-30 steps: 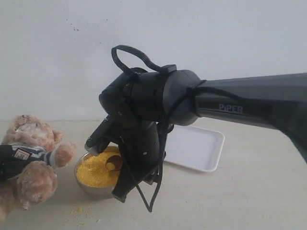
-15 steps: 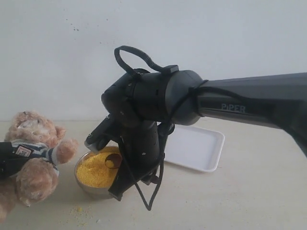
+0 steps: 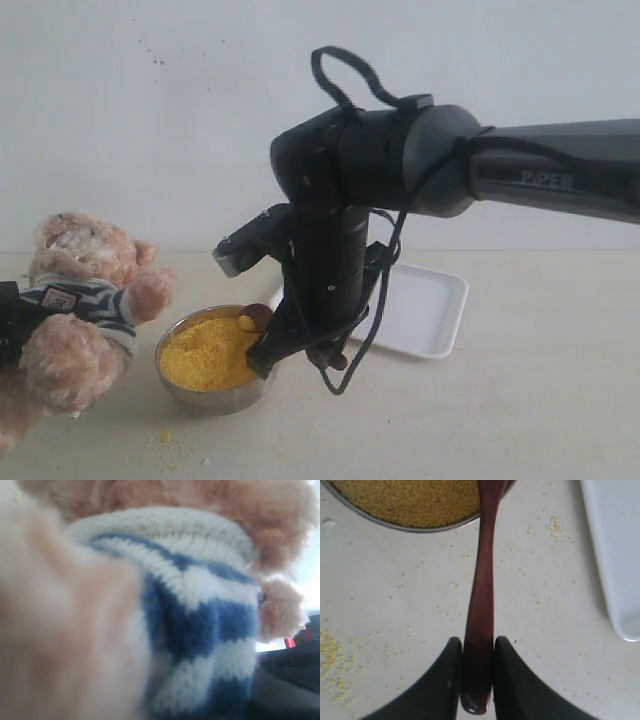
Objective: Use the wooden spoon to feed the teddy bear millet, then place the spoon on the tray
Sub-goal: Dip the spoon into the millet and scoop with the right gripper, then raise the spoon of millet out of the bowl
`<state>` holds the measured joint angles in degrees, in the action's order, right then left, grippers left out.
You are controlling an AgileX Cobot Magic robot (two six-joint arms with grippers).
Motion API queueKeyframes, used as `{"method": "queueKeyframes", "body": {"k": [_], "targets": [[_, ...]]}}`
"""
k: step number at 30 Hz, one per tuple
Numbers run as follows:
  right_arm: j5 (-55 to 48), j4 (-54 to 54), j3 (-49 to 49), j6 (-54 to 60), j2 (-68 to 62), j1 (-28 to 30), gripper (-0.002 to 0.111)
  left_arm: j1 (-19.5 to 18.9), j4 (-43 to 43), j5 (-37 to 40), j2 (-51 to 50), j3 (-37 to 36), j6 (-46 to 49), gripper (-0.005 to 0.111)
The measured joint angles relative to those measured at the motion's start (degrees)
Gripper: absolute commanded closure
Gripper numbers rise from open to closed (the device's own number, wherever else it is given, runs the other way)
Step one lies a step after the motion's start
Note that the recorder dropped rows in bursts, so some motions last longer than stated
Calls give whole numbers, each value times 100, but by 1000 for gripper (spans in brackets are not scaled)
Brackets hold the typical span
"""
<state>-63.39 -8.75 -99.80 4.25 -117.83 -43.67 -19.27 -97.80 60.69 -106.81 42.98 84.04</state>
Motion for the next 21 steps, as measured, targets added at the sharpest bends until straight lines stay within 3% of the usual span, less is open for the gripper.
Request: {"method": "queueKeyframes", "body": {"k": [8, 21], "targets": [[-278, 1039, 0, 501, 241, 541, 108, 0, 38, -11, 704, -540, -655, 103], [-631, 1233, 48, 1156, 341, 564, 108, 0, 736, 67, 1561, -1872, -921, 103]]}}
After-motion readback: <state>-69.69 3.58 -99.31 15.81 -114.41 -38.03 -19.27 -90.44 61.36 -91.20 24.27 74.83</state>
